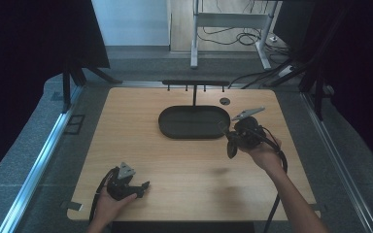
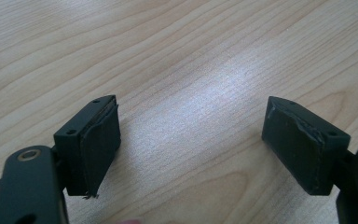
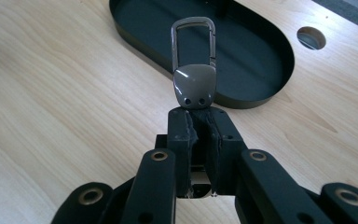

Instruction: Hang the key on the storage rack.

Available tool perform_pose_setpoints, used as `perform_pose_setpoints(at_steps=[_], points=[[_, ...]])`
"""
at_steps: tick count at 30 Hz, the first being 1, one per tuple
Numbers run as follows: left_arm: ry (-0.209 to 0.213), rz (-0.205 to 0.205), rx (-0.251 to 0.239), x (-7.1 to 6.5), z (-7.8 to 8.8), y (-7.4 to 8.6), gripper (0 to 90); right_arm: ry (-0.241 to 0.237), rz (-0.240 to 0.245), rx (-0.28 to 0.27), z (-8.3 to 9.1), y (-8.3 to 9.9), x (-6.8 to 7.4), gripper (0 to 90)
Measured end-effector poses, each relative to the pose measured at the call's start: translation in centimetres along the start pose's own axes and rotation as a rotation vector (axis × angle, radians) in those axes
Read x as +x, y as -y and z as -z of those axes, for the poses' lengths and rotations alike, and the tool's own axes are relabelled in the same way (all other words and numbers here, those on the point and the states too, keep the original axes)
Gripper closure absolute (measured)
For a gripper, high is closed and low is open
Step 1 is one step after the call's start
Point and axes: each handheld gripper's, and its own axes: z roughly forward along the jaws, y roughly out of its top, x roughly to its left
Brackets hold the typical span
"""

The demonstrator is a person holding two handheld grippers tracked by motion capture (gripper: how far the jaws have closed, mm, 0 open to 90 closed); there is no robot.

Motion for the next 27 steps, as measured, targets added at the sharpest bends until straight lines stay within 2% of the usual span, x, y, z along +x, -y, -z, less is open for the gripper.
perform_pose_setpoints(at_steps=[7,19,27], points=[[0.000,0.000,0.001,0.0,0.0,0.0,19.5,0.028,-0.019,-0.023,0.1,-0.6,-0.8,80.6],[0.002,0.000,0.001,0.0,0.0,0.0,19.5,0.050,-0.059,-0.068,0.4,-2.0,-2.1,80.6],[0.002,0.001,0.001,0.0,0.0,0.0,19.5,0.056,-0.083,-0.077,0.2,-3.1,-2.8,80.7]])
